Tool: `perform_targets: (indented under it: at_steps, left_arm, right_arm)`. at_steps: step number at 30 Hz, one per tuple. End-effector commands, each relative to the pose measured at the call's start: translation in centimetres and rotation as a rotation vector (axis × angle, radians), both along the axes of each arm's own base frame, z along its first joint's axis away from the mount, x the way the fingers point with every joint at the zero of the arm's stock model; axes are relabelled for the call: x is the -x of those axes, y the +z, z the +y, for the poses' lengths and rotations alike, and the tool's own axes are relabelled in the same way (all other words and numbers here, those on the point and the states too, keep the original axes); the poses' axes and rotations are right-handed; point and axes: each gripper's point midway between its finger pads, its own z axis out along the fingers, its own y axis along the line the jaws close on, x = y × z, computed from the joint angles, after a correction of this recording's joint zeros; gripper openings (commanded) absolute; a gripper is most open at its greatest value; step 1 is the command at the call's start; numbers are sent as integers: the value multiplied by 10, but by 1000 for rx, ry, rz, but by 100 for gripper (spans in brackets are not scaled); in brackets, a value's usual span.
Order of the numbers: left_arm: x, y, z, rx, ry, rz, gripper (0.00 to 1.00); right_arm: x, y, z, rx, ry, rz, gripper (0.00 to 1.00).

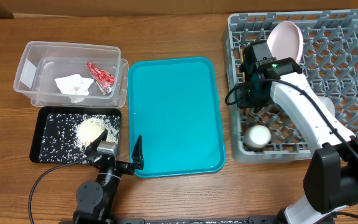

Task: Sort waste into correct bins and load items into the dishwasher
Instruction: 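Carry the second chopstick into the dish rack and release it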

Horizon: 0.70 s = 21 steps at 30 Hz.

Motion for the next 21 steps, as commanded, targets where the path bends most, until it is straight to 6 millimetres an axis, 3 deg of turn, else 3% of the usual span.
perform_targets:
  at_steps: [1,3,5,13,14,18,21]
  left_arm:
    - [0,0,0,2,-3,-6,100]
    - [0,0,0,2,-3,-5,100]
    - [0,0,0,1,-3,-6,100]
    - [0,0,0,2,-3,-6,100]
    - [0,0,0,1,-3,-6,100]
    - [0,0,0,1,-3,-6,100]
    - [0,0,0,1,-3,-6,100]
  right_arm:
    - [9,10,33,-138,18,24,35]
    - [5,8,14,-46,-98,10,36]
    - [2,14,10,-30,-118,-15,36]
    - [8,63,36,-103,-39,-138,38]
    - [10,66,43,-124,-22,-143,34]
    - [16,60,66,-169,34,-129,4]
    - [23,40,73,-162,28,-86,4]
